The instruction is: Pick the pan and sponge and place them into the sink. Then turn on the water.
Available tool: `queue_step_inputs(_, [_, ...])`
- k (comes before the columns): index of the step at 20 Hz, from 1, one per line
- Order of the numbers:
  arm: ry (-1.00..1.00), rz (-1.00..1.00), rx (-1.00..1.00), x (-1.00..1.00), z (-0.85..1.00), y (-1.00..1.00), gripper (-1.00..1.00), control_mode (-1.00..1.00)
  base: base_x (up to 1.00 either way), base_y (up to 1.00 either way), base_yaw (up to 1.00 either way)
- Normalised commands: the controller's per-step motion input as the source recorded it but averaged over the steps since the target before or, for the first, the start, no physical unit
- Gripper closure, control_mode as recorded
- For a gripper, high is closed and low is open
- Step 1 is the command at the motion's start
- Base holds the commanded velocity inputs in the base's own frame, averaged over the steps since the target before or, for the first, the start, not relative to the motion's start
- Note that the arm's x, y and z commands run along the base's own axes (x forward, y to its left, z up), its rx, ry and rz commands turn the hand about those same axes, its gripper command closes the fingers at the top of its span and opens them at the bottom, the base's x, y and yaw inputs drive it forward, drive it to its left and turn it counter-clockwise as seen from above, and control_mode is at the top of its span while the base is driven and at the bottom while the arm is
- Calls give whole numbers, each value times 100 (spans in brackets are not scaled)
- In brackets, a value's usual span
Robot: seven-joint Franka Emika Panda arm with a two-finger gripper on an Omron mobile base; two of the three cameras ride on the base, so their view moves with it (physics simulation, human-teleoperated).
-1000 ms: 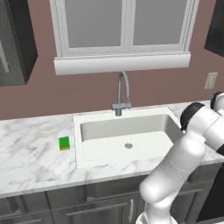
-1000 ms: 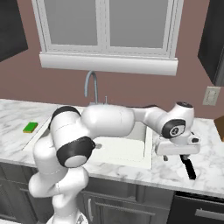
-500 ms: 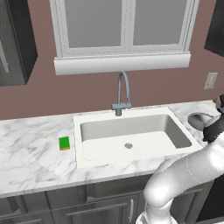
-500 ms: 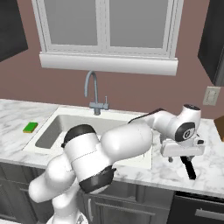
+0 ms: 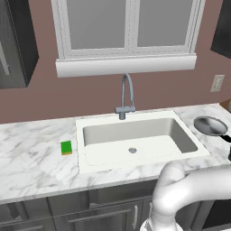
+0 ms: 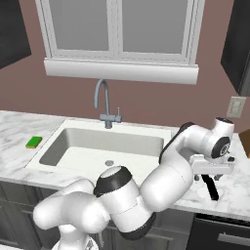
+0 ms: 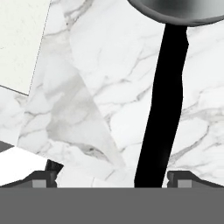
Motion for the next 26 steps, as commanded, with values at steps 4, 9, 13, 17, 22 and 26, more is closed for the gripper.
queue_step_inputs(4, [-2, 0, 0, 0, -24, -1, -100, -100, 0, 0, 0])
queue_step_inputs(9, [-3, 0, 0, 0, -21, -2, -100, -100, 0, 0, 0])
queue_step_inputs(13, [-6, 0, 0, 0, -18, -2, -100, -100, 0, 0, 0])
queue_step_inputs(17, [-11, 0, -2, 0, -20, 0, -100, -100, 0, 0, 0])
queue_step_inputs(22, [-6, 0, -2, 2, -20, -2, -100, -100, 0, 0, 0])
queue_step_inputs(26, [-2, 0, -1, 10, -18, -7, -100, -100, 0, 0, 0])
